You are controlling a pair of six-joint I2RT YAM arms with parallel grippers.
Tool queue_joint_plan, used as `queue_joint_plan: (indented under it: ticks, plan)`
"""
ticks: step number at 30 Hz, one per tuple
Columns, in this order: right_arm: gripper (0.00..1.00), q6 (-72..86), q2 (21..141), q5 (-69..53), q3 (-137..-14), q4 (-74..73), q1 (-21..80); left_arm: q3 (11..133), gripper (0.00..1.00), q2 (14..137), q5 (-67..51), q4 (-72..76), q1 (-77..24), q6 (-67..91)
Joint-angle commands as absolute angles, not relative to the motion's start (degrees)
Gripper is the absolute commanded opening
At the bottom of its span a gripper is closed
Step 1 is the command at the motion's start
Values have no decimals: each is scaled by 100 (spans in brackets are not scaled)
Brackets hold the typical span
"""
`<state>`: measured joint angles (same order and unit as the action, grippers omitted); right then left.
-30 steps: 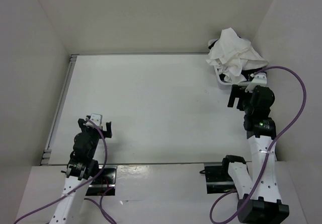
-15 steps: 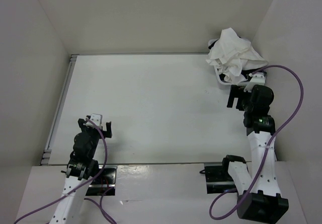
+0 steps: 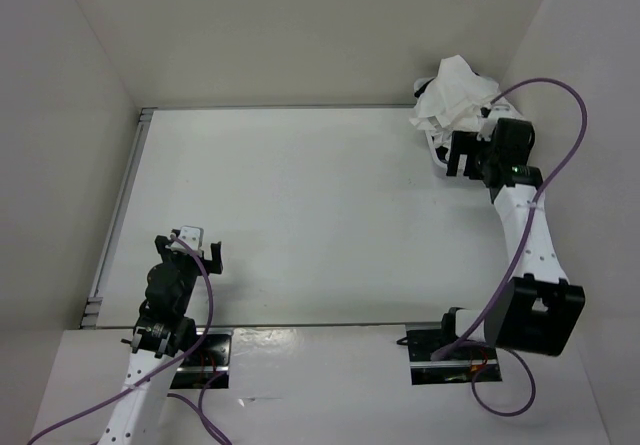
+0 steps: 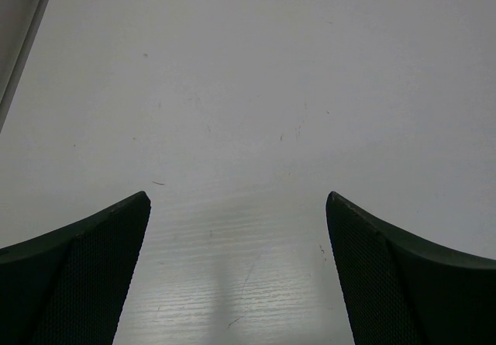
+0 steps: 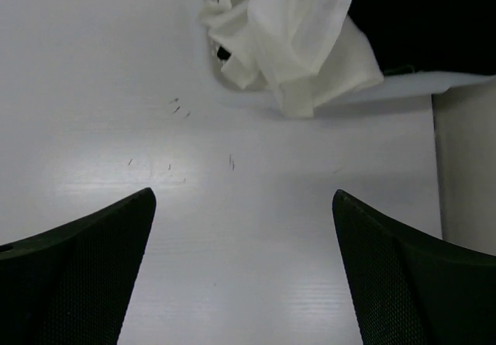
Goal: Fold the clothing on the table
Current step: Grab the skirt from the pile
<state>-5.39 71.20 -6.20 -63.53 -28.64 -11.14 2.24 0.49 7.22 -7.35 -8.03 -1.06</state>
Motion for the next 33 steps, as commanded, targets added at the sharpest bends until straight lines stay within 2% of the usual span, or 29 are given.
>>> queue_joint_plan:
  ticks: [1, 11, 19, 22, 26, 30, 33]
  plan:
    - [99, -579, 7636, -169, -7353, -2119, -915, 9, 100, -712, 747, -563, -773, -9]
    - [99, -738, 10385, -26, -9473, -1872, -914, 9, 100, -712, 747, -563, -773, -9]
    - [99, -791, 11487, 158, -10722, -2065, -862, 9, 100, -712, 747, -563, -773, -9]
    - [82, -853, 11706, 158, -10916, -2127, -861, 9, 100, -712, 747, -563, -773, -9]
    - [0, -932, 11760, 219, -11118, -2258, -861, 9, 100, -712, 747, -563, -773, -9]
    - [0, -932, 11322, 106, -11249, -2320, -861, 9, 100, -712, 747, -563, -773, -9]
    - [0, -984, 11128, -280, -11802, -2749, -861, 9, 100, -712, 747, -563, -773, -9]
